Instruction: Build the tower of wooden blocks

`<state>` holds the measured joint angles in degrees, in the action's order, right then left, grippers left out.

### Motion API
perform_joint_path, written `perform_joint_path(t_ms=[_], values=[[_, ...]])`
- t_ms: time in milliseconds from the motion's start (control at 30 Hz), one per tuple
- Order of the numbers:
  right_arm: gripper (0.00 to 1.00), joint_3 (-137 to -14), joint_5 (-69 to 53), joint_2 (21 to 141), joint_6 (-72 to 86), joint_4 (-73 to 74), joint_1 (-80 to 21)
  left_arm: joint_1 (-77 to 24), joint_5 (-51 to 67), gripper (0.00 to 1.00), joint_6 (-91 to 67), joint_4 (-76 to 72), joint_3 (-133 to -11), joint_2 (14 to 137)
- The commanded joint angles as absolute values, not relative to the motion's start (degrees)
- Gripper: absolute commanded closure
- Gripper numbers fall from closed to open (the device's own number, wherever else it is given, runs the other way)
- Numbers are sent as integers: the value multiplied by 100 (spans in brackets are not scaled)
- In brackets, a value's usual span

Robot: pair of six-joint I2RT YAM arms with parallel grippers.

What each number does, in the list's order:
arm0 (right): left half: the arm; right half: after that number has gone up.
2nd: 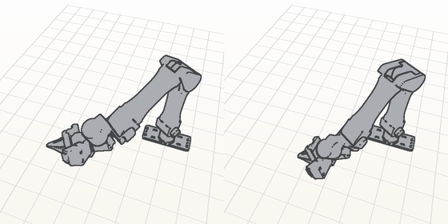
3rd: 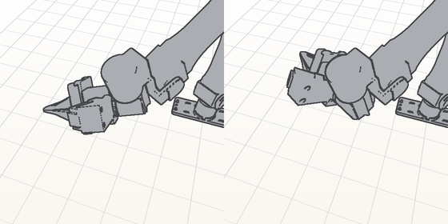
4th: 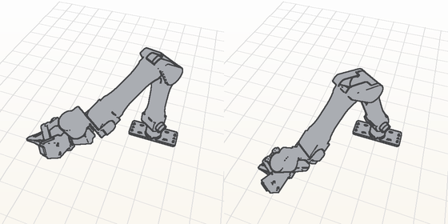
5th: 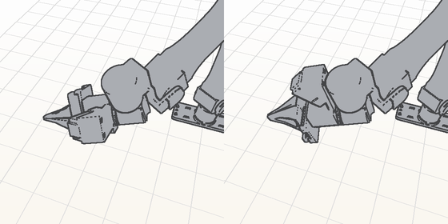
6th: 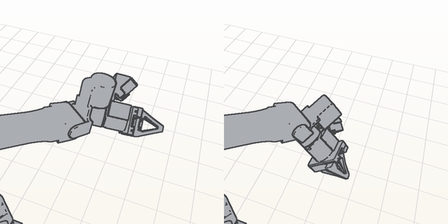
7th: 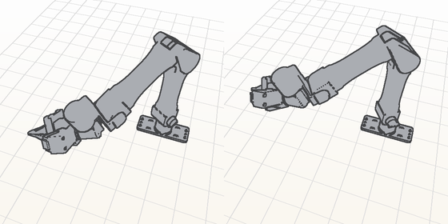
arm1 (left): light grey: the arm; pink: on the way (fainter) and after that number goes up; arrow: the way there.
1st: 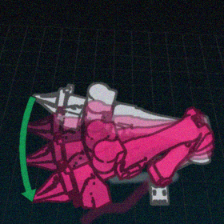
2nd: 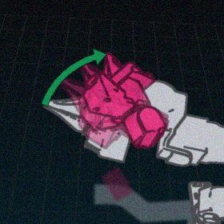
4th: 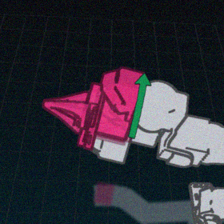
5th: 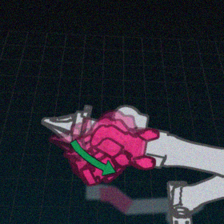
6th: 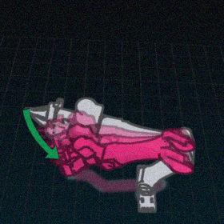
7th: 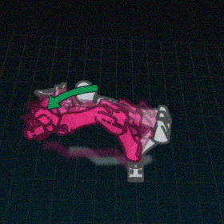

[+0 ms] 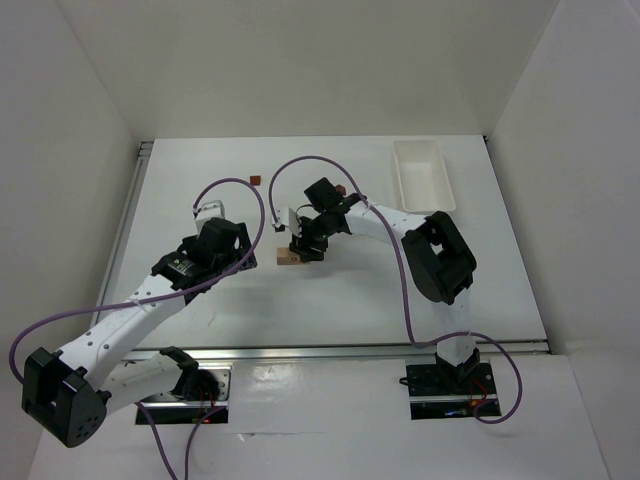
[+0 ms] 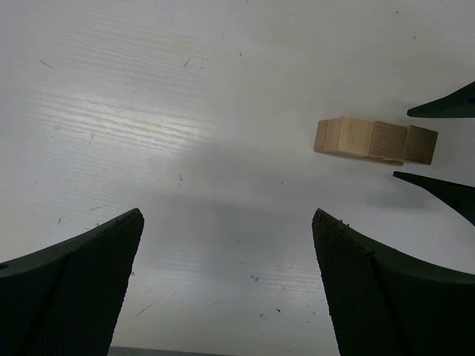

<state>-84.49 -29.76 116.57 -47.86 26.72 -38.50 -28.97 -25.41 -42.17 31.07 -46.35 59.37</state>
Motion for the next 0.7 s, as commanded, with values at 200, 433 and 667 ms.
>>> perform_joint_path(t_ms=[200,433,667], values=[[29,-8736,-2962,11584,-4860,2786,-3929,-2918,-2531,0,-4175,2971,-4597,5924],[19,-8614,-2795,11207,-4966,2875,-3929,-2918,-2479,0,-4122,2918,-4649,5924],[0,-8315,-2848,10671,-5027,2664,-3560,-2918,-2479,0,-4069,2813,-4843,5985]])
